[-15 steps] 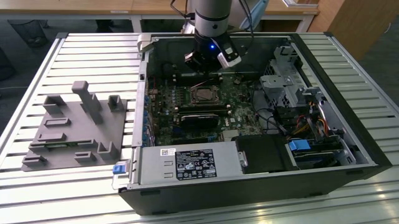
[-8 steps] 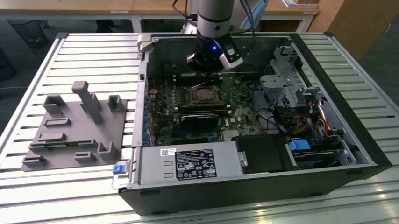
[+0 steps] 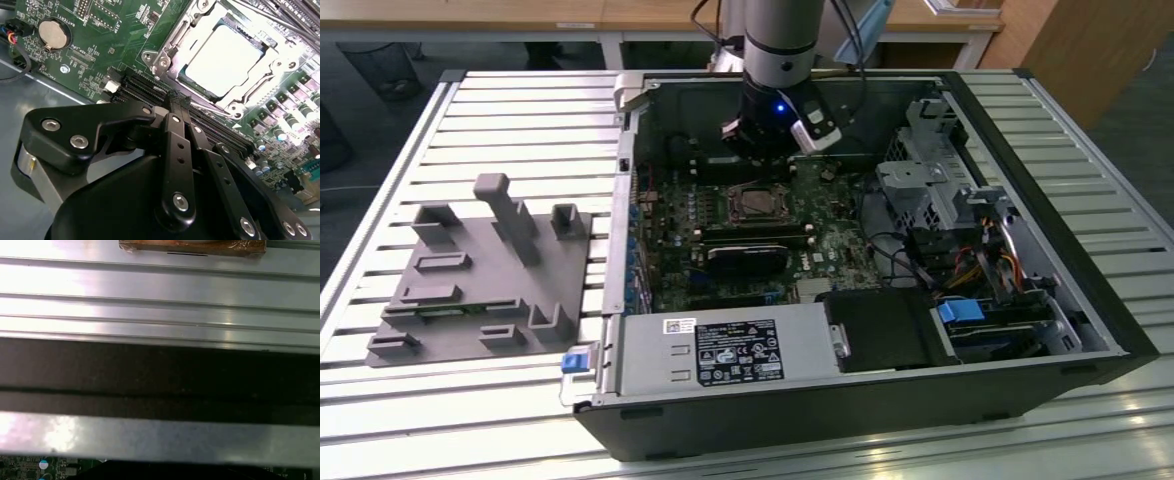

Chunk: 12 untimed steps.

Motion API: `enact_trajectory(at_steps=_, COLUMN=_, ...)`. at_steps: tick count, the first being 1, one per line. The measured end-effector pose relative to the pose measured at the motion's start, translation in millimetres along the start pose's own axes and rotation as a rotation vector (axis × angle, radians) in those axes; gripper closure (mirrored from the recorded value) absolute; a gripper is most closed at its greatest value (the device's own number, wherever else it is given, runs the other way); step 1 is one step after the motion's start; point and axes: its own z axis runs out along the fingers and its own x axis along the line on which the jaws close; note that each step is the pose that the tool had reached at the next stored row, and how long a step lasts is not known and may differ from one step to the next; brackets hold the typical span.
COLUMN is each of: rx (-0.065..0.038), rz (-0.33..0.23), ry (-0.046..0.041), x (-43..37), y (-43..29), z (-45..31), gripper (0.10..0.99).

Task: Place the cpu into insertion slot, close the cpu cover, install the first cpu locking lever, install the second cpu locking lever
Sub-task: 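Install the first cpu locking lever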

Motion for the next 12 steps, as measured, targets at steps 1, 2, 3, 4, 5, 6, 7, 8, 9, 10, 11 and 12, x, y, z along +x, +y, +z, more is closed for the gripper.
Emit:
enact_trajectory(at_steps=1, rx=0.001, rz=0.0, ry=0.0001, x=0.0, y=-0.1, z=1.0, gripper=0.98)
enact_trajectory(at_steps=2, rx=0.001, rz=0.0, ry=0.0001, x=0.0, y=-0.2, z=2.0, gripper=0.98)
enact_trajectory(at_steps=3, rx=0.002, rz=0.0, ry=0.0001, x=0.0, y=-0.3, z=2.9, gripper=0.98)
enact_trajectory(at_steps=4, rx=0.003, rz=0.0, ry=0.0001, x=0.0, y=-0.5, z=3.8, gripper=0.98)
enact_trajectory(at_steps=5, rx=0.003, rz=0.0, ry=0.0001, x=-0.1, y=-0.6, z=4.8, gripper=0.98)
enact_trajectory(at_steps=6, rx=0.003, rz=0.0, ry=0.0002, x=-0.1, y=-0.7, z=5.7, gripper=0.98)
enact_trajectory(at_steps=7, rx=0.003, rz=0.0, ry=0.0002, x=-0.3, y=-0.8, z=6.5, gripper=0.98)
enact_trajectory(at_steps=8, rx=0.003, rz=0.0, ry=0.0002, x=-0.5, y=-0.8, z=7.0, gripper=0.98)
enact_trajectory(at_steps=9, rx=0.004, rz=0.0, ry=0.0002, x=-0.8, y=-0.9, z=7.2, gripper=0.98)
enact_trajectory(at_steps=10, rx=0.004, rz=0.0, ry=0.0003, x=-1.1, y=-0.9, z=7.3, gripper=0.98)
enact_trajectory(at_steps=11, rx=0.004, rz=0.0, ry=0.0003, x=-1.5, y=-0.9, z=7.3, gripper=0.98)
enact_trajectory(at_steps=12, rx=0.004, rz=0.0, ry=0.0002, x=-1.7, y=-0.9, z=7.4, gripper=0.98)
